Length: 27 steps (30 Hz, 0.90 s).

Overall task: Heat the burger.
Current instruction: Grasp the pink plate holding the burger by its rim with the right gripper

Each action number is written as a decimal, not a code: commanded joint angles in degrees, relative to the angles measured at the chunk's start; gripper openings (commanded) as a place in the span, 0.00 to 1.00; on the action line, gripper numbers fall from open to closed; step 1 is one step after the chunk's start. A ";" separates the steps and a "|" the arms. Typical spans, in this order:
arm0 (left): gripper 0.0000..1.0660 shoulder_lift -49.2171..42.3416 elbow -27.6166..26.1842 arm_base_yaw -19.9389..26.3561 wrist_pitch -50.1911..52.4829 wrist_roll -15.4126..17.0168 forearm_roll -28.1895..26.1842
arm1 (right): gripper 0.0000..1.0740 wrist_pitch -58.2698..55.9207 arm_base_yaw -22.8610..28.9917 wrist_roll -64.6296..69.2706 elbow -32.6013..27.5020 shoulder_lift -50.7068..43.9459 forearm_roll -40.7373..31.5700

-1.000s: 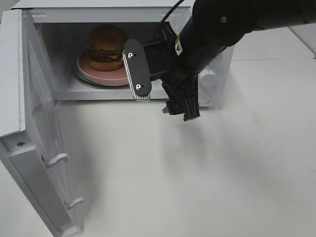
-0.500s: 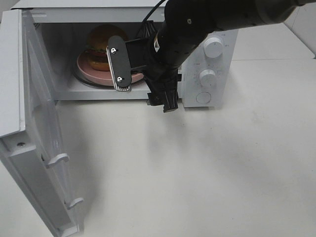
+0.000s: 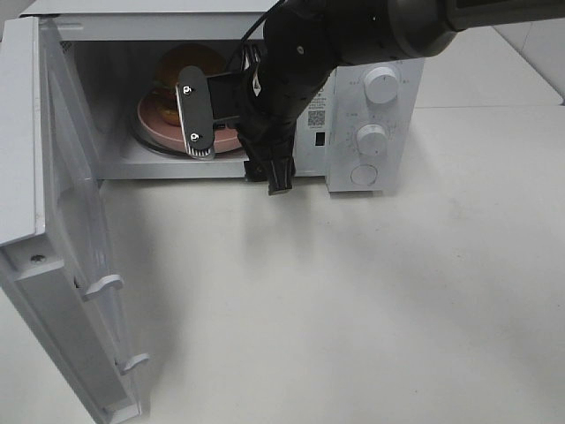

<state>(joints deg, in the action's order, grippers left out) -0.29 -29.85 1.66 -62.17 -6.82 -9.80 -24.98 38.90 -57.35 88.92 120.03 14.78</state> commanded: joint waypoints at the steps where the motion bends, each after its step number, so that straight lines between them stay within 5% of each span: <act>1: 0.92 -1.03 0.11 0.00 0.69 0.34 -0.29 | 0.77 -0.40 -0.23 0.86 2.35 2.18 0.17; 27: 0.92 -1.03 0.11 0.00 0.69 0.34 -0.29 | 0.73 -0.80 -2.06 0.80 16.39 14.09 0.80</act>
<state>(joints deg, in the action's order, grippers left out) -0.29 -29.85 1.66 -62.17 -6.82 -9.80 -25.44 37.30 -56.72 104.74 133.96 15.36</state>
